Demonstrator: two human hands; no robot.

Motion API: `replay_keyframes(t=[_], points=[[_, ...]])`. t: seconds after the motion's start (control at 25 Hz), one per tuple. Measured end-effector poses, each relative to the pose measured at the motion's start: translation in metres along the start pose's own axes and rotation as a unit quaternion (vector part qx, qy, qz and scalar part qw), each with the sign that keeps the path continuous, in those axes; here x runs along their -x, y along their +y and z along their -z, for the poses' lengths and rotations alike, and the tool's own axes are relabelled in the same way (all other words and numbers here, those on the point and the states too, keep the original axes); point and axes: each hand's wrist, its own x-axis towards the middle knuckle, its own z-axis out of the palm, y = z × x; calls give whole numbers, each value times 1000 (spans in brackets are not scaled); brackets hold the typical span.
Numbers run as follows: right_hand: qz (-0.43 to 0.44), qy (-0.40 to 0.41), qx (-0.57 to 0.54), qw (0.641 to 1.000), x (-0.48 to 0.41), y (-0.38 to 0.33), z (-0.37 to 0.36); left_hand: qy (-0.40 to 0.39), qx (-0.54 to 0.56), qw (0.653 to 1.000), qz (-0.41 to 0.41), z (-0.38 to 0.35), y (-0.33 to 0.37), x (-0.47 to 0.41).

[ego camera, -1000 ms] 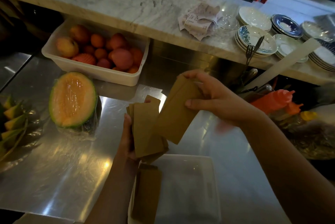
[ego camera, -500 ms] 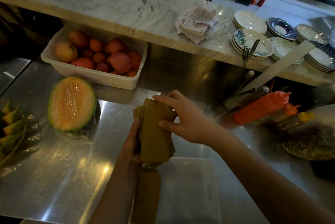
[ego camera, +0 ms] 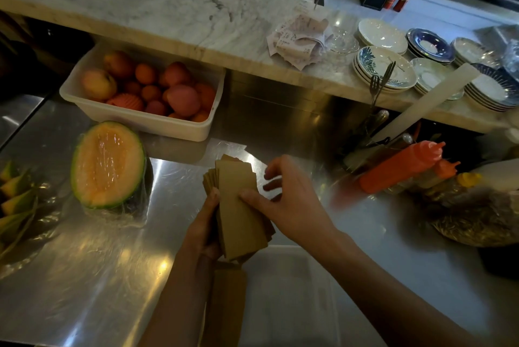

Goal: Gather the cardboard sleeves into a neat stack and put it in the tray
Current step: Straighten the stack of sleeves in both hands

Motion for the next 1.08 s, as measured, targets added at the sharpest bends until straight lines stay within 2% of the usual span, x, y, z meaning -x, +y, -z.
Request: replay_keyframes(t=[0.4, 0.52, 0.6, 0.76, 1.0, 1.08], points=[[-8, 8, -116, 993, 19, 9, -21, 12, -21, 999, -48, 2, -1, -2], [-43, 14, -186, 981, 19, 9, -29, 15, -26, 998, -57, -4, -7, -3], [-77, -13, -232, 970, 19, 7, -30, 40, -33, 997, -61, -5, -10, -4], [-126, -55, -300, 944, 20, 8, -31, 95, -105, 986, -90, -7, -9, -8], [-171, -15, -334, 927, 14, 18, -35, 186, -232, 949, -100, -17, -7, -16], [-170, -5, -330, 929, 12, 20, -38, 175, -262, 943, -104, -20, -7, -17]])
